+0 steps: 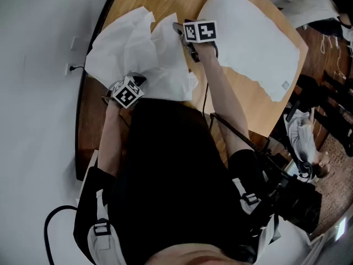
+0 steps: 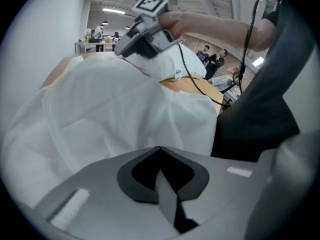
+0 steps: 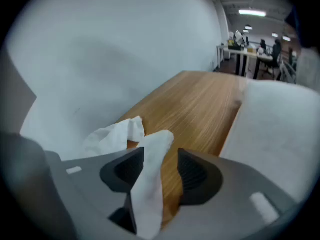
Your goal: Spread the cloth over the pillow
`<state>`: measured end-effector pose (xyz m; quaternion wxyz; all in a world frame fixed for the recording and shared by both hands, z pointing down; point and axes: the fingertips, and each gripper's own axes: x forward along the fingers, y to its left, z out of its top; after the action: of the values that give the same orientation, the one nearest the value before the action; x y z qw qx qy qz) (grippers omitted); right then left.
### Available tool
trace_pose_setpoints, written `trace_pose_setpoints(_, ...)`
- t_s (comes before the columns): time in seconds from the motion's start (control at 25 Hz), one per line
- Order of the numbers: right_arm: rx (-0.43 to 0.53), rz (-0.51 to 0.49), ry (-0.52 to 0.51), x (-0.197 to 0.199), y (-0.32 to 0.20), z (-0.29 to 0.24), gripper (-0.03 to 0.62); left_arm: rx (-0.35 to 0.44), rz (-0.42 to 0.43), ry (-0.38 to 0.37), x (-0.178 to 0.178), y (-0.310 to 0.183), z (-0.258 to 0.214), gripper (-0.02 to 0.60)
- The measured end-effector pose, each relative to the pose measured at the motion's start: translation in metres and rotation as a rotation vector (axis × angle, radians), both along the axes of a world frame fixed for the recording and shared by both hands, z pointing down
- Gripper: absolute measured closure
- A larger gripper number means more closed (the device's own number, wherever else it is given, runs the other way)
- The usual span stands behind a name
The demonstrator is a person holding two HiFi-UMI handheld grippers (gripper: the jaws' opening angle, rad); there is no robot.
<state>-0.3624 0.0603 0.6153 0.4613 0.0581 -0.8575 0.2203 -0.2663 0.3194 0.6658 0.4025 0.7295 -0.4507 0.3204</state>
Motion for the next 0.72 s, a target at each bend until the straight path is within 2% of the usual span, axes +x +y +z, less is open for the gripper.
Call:
trace_pose_setpoints(0.08,-0.118,0.017,0.071,-0.007,0.019,0.027,0.381,0.027,-0.025,0.016,-0.005,0.006,-0.009,0.581)
trace_pose_setpoints(0.12,-0.15,0.017,0.084,-0.009,0.027,0.033,0.443,0.048,-0.048,0.027,-0.009,0.008,-0.016,0.581)
trace_pose_setpoints(0.16,-0.157,0.014,0.069,-0.01,0.033,0.029,0.583,0.077,-0.082,0.041,-0.014,0.009,-0.025,0.581)
trace_pose_setpoints(0.24,-0.096,0.0,-0.049,-0.014,0.039,-0.013,0.585,0.159,-0.177,0.081,-0.03,0.007,-0.049,0.581)
trace_pose_setpoints(0.28,-0.008,-0.029,-0.122,-0.014,0.043,-0.047,0.585,0.206,-0.234,0.108,-0.04,0.006,-0.062,0.581)
trace_pose_setpoints(0.32,0.124,-0.088,-0.183,-0.013,0.051,-0.084,0.585,0.252,-0.295,0.141,-0.051,0.005,-0.075,0.581)
trace_pose_setpoints(0.4,0.428,-0.304,-0.251,-0.004,0.087,-0.143,0.585,0.33,-0.413,0.215,-0.074,0.003,-0.094,0.581)
trace_pose_setpoints(0.44,0.543,-0.435,-0.258,0.004,0.115,-0.154,0.585,0.361,-0.465,0.254,-0.084,0.002,-0.1,0.581)
trace_pose_setpoints(0.48,0.606,-0.563,-0.249,0.015,0.148,-0.149,0.585,0.386,-0.506,0.297,-0.091,0.001,-0.103,0.581)
trace_pose_setpoints(0.52,0.611,-0.68,-0.23,0.029,0.182,-0.127,0.583,0.404,-0.537,0.343,-0.096,-0.001,-0.105,0.581)
trace_pose_setpoints(0.6,0.485,-0.858,-0.158,0.066,0.243,-0.057,0.559,0.416,-0.577,0.425,-0.098,-0.006,-0.104,0.581)
trace_pose_setpoints(0.64,0.389,-0.91,-0.107,0.086,0.264,-0.025,0.477,0.409,-0.589,0.448,-0.097,-0.007,-0.1,0.581)
trace_pose_setpoints(0.72,0.244,-0.925,-0.032,0.116,0.281,0.004,0.289,0.382,-0.598,0.459,-0.092,-0.008,-0.091,0.581)
